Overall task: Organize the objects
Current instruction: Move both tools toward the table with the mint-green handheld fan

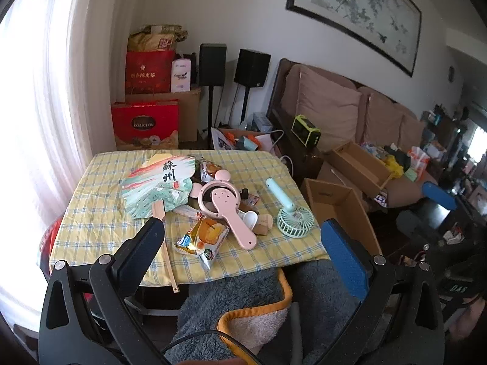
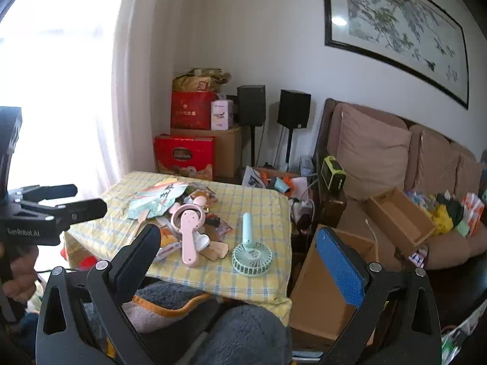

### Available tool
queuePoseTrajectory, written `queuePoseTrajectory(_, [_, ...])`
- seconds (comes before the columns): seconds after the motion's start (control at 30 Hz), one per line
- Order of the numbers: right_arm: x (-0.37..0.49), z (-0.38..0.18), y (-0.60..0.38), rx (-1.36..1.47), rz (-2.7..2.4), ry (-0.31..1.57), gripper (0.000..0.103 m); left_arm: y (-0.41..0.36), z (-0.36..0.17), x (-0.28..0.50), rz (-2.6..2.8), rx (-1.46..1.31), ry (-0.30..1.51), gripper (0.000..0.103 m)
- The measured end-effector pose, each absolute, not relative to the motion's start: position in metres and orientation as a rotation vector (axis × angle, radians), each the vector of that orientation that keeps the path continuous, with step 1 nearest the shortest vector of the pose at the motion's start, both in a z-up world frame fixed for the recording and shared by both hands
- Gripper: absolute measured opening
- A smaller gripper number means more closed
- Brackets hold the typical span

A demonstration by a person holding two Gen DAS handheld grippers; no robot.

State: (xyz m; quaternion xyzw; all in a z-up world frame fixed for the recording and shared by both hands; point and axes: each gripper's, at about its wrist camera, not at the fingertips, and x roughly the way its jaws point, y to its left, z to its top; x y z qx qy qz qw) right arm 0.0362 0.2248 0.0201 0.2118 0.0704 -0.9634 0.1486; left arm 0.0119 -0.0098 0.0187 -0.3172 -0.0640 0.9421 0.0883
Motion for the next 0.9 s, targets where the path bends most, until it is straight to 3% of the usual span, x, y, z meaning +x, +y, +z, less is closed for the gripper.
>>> queuePoseTrajectory(0.13, [0.044, 0.016, 0.212, 0.519, -2.801, 0.423, 0.103, -0.017, 0.012, 0.009, 2.679, -0.977, -0.324, 0.103])
queuePoseTrajectory(0.23, [0.052, 0.008, 0.197, 0.404, -2.861, 0.713, 0.103, -0.024, 0.01, 0.01, 2.607, -0.917, -0.419, 0.103])
queuePoseTrajectory(0.37, [0.05, -0.008, 0.191, 0.323, -3.003, 0.974, 0.103, -0.024, 0.015, 0.017, 2.678, -0.825, -0.382, 0.103])
queuePoseTrajectory(0.43, [0.041, -0.012, 0.197, 0.406, -3.03, 0.929, 0.103, -0.027, 0.014, 0.018, 2.707, -0.806, -0.388, 0.103])
queuePoseTrajectory(0.67, [0.027, -0.004, 0.246, 0.597, -2.983, 0.262, 0.103, -0.033, 0.01, 0.019, 2.848, -0.757, -0.342, 0.103])
queuePoseTrajectory(0.9, [0.029, -0.001, 0.262, 0.639, -2.986, 0.147, 0.103, -0.048, -0.001, 0.007, 2.855, -0.889, -0.525, 0.103])
